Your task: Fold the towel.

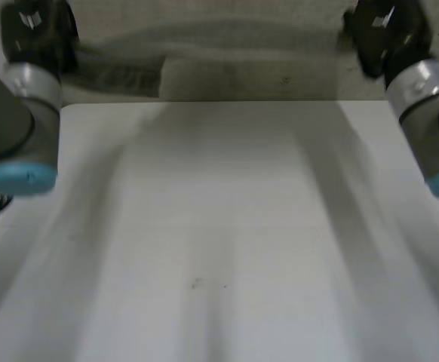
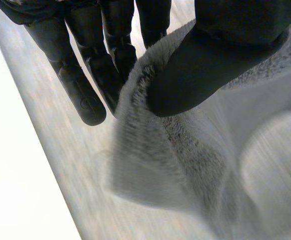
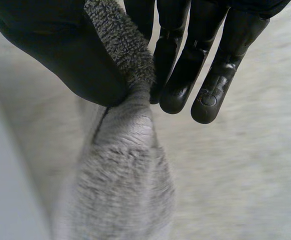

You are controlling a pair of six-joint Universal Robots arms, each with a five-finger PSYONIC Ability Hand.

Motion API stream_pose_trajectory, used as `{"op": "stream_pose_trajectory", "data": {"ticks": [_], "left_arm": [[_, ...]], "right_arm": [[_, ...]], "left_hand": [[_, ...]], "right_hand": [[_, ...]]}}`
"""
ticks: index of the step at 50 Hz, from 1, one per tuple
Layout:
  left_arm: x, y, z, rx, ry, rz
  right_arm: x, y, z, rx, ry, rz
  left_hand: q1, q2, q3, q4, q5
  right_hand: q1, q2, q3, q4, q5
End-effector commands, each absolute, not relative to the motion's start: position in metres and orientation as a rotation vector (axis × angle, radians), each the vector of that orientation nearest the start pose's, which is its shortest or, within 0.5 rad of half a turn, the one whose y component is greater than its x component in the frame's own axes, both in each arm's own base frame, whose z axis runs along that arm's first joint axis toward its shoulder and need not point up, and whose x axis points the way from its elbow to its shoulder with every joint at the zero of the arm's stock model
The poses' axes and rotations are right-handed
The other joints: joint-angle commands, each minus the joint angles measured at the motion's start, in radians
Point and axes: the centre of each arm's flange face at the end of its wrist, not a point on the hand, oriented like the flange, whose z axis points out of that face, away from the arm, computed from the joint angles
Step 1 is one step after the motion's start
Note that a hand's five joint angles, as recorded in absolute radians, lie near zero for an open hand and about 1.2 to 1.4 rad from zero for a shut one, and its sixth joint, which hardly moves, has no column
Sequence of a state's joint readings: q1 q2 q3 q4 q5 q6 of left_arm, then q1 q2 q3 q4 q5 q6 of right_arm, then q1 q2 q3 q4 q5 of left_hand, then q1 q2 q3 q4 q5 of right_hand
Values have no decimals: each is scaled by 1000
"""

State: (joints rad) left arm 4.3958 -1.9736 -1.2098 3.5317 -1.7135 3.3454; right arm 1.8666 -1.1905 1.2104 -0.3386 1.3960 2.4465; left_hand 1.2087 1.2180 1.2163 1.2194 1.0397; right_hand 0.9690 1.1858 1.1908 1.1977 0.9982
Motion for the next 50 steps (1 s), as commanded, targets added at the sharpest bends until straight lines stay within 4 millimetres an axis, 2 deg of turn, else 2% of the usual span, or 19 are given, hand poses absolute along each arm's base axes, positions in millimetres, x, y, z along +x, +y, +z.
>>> {"op": "stream_pose_trajectory", "data": {"ticks": [1, 2, 3, 4, 5, 7, 12, 17, 19, 20, 21, 22, 25, 26, 28, 34, 42, 50], "left_arm": [[-234, -335, 209, 468, 2150, -2245], [-234, -335, 209, 469, 2150, -2245], [-235, -330, 189, 509, 2202, -2197], [-234, -325, 171, 538, 2251, -2139], [-234, -325, 170, 539, 2252, -2138], [-231, -316, 146, 580, 2317, -2036], [-224, -304, 133, 611, 2349, -1952], [-215, -296, 145, 592, 2324, -1964], [-214, -293, 149, 588, 2318, -1971], [-212, -291, 152, 581, 2313, -1978], [-211, -290, 156, 572, 2309, -1989], [-211, -290, 156, 572, 2309, -1989], [-209, -286, 165, 559, 2294, -2017], [-209, -286, 165, 558, 2294, -2017], [-209, -286, 167, 553, 2289, -2025], [-208, -287, 167, 546, 2289, -2023], [-207, -287, 166, 541, 2291, -2021], [-207, -287, 166, 529, 2300, -2026]], "right_arm": [[264, -332, 217, -1382, 1854, -2240], [264, -329, 198, -1397, 1898, -2167], [264, -329, 198, -1397, 1899, -2166], [263, -326, 182, -1405, 1940, -2101], [263, -326, 182, -1405, 1940, -2101], [261, -322, 157, -1413, 2017, -1994], [257, -315, 143, -1417, 2080, -1895], [250, -307, 142, -1411, 2157, -1780], [239, -305, 146, -1384, 2226, -1711], [239, -305, 146, -1384, 2226, -1711], [234, -304, 146, -1358, 2258, -1679], [234, -304, 146, -1358, 2258, -1679], [219, -307, 143, -1183, 2358, -1613], [219, -307, 143, -1182, 2359, -1613], [206, -309, 145, -1031, 2411, -1594], [187, -308, 140, -874, 2467, -1568], [175, -310, 129, -840, 2484, -1599], [172, -314, 127, -866, 2469, -1658]], "left_hand": [[188, 178, 180, 177, 182], [188, 178, 180, 177, 182], [188, 178, 180, 177, 182], [188, 178, 180, 177, 182], [188, 178, 180, 177, 182], [188, 178, 180, 177, 182], [188, 178, 180, 177, 182], [188, 178, 180, 177, 182], [188, 178, 180, 177, 182], [188, 178, 180, 177, 182], [188, 178, 180, 177, 182], [188, 178, 180, 177, 182], [188, 178, 180, 177, 182], [188, 178, 180, 177, 182], [188, 178, 180, 177, 182], [188, 178, 180, 177, 182], [188, 178, 180, 177, 182], [188, 178, 180, 177, 182]], "right_hand": [[427, 211, 205, 199, 223], [427, 211, 205, 199, 223], [427, 211, 205, 199, 223], [427, 211, 205, 199, 223], [427, 211, 205, 199, 223], [427, 211, 205, 199, 223], [427, 211, 205, 199, 223], [427, 211, 205, 199, 223], [242, 25, 20, 13, 38], [240, 24, 19, 12, 37], [92, -125, -130, -136, -112], [91, -126, -131, -138, -113], [-217, -433, -439, -445, -420], [-218, -434, -439, -446, -421], [-302, -519, -524, -531, -506], [-367, -584, -589, -596, -571], [-364, -581, -586, -593, -568], [-338, -555, -560, -567, -542]]}}
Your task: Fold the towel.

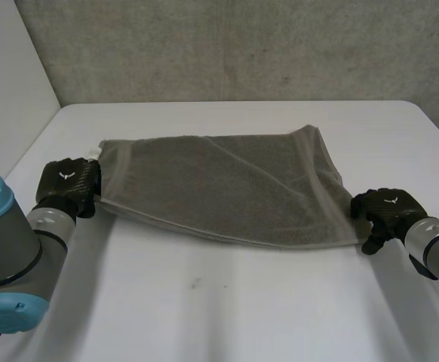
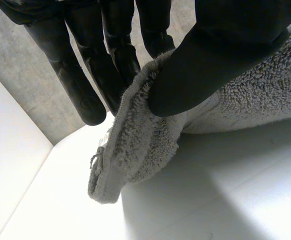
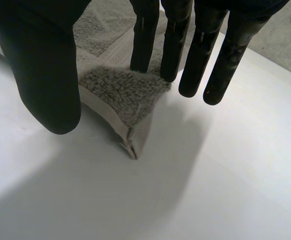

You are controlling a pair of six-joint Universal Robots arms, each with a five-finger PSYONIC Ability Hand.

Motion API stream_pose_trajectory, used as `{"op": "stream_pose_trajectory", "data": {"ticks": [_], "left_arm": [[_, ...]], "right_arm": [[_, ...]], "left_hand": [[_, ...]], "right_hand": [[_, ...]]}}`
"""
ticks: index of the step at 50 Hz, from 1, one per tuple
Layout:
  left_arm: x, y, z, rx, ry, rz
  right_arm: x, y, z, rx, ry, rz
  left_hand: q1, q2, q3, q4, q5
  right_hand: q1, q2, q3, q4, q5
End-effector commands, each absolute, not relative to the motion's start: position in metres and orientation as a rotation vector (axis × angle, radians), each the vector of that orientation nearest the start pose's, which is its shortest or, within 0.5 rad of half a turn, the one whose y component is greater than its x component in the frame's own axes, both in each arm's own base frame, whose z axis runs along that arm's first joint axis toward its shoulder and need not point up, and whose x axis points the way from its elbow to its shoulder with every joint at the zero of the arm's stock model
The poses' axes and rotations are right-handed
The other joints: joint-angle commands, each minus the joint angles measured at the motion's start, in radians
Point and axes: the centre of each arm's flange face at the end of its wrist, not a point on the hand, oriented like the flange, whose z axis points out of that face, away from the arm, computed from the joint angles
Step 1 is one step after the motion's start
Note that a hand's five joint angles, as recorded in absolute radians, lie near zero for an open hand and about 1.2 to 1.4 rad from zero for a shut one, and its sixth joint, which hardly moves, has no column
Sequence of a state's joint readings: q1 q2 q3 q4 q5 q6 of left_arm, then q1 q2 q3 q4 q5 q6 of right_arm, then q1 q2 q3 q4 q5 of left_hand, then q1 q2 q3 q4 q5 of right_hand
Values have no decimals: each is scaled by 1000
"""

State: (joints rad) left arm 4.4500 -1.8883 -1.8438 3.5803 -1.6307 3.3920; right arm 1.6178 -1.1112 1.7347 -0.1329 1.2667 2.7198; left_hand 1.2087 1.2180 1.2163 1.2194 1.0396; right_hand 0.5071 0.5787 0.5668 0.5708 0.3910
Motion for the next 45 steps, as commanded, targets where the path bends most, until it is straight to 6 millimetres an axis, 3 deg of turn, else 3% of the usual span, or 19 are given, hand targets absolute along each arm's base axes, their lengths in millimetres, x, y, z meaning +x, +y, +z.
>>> {"op": "stream_pose_trajectory", "data": {"ticks": [1, 21, 23, 24, 25, 32, 34, 35, 36, 38, 40, 42, 43, 45], "left_arm": [[-207, -288, 166, 523, 2302, -2027], [-206, -286, 165, 519, 2314, -2023], [-206, -286, 165, 519, 2314, -2023], [-206, -286, 165, 519, 2314, -2023], [-206, -287, 165, 517, 2313, -2023], [-206, -280, 166, 546, 2325, -1985], [-204, -274, 170, 556, 2344, -1953], [-202, -268, 175, 568, 2363, -1921], [-201, -261, 180, 586, 2384, -1883], [-199, -254, 183, 606, 2414, -1828], [-197, -246, 187, 628, 2437, -1780], [-191, -227, 193, 679, 2495, -1650], [-191, -227, 193, 679, 2495, -1649], [-185, -205, 195, 747, 2556, -1486]], "right_arm": [[172, -314, 127, -866, 2469, -1658], [176, -319, 115, -909, 2432, -1683], [177, -324, 117, -912, 2408, -1729], [177, -324, 117, -912, 2408, -1729], [178, -327, 119, -915, 2392, -1757], [176, -336, 153, -909, 2328, -1918], [173, -323, 186, -959, 2323, -1951], [173, -323, 186, -959, 2324, -1951], [174, -304, 200, -1061, 2362, -1861], [172, -293, 204, -1123, 2403, -1791], [162, -270, 211, -1305, 2510, -1605], [155, -260, 212, -1403, 2554, -1503], [155, -260, 212, -1403, 2554, -1502], [143, -240, 213, -1577, 2604, -1297]], "left_hand": [[188, 178, 180, 177, 182], [188, 178, 180, 177, 182], [188, 178, 180, 177, 182], [188, 178, 180, 177, 182], [188, 178, 180, 177, 182], [188, 178, 180, 177, 182], [188, 178, 180, 177, 182], [188, 178, 180, 177, 182], [188, 178, 180, 177, 182], [188, 178, 180, 177, 182], [188, 178, 180, 177, 182], [188, 178, 180, 177, 182], [188, 178, 180, 177, 182], [188, 178, 180, 177, 182]], "right_hand": [[124, 52, 64, 60, 65], [227, 155, 167, 163, 168], [556, 485, 497, 493, 498], [558, 487, 499, 495, 500], [846, 775, 787, 783, 788], [889, 818, 829, 825, 831], [889, 818, 829, 825, 831], [889, 818, 829, 825, 831], [889, 818, 829, 825, 831], [889, 818, 829, 825, 831], [889, 818, 829, 825, 831], [889, 818, 829, 825, 831], [889, 818, 829, 825, 831], [889, 818, 829, 825, 831]]}}
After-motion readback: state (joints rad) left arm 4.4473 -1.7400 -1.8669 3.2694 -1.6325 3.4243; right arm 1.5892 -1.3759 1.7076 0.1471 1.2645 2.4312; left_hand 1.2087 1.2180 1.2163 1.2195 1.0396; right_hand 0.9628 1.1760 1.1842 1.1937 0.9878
